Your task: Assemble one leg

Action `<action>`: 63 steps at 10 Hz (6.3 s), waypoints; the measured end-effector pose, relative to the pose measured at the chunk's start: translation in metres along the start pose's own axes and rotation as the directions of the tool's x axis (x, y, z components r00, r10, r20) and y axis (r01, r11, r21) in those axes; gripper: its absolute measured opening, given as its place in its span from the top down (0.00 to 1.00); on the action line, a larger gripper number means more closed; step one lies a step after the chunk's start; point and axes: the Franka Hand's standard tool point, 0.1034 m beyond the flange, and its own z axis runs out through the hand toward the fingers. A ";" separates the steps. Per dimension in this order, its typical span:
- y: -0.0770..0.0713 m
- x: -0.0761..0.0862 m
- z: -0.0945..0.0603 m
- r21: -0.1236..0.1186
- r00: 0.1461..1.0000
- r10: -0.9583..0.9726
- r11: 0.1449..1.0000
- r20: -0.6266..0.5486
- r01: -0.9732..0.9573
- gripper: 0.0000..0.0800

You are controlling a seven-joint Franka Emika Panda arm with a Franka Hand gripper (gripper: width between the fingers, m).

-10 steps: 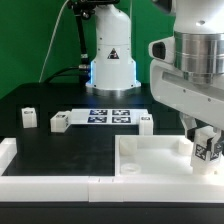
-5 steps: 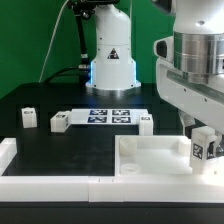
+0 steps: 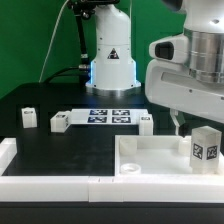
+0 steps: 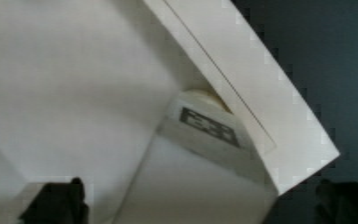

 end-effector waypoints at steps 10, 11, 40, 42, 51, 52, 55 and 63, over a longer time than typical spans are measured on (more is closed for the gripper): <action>0.002 0.002 0.000 0.002 0.745 -0.667 0.745 -0.003 0.667 0.43; 0.002 0.002 0.000 0.002 0.745 -0.667 0.745 -0.003 0.667 0.64; 0.000 -0.001 0.005 -0.012 0.624 -0.781 0.624 -0.016 0.781 0.19; 0.001 -0.001 0.005 -0.012 0.625 -0.781 0.625 -0.016 0.780 0.38; 0.003 0.001 0.006 0.043 0.993 -0.118 0.992 0.002 0.118 0.64; 0.005 0.001 0.005 0.038 1.000 -0.017 0.999 0.006 0.017 0.63; 0.016 0.005 0.004 -0.001 0.974 0.226 0.974 -0.002 -0.226 0.62; 0.019 0.006 0.005 -0.006 0.963 0.271 0.963 -0.003 -0.271 0.19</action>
Offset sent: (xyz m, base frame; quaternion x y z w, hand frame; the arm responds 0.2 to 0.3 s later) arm -0.0044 0.0029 0.0004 0.0147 -0.0009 -0.1698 0.9854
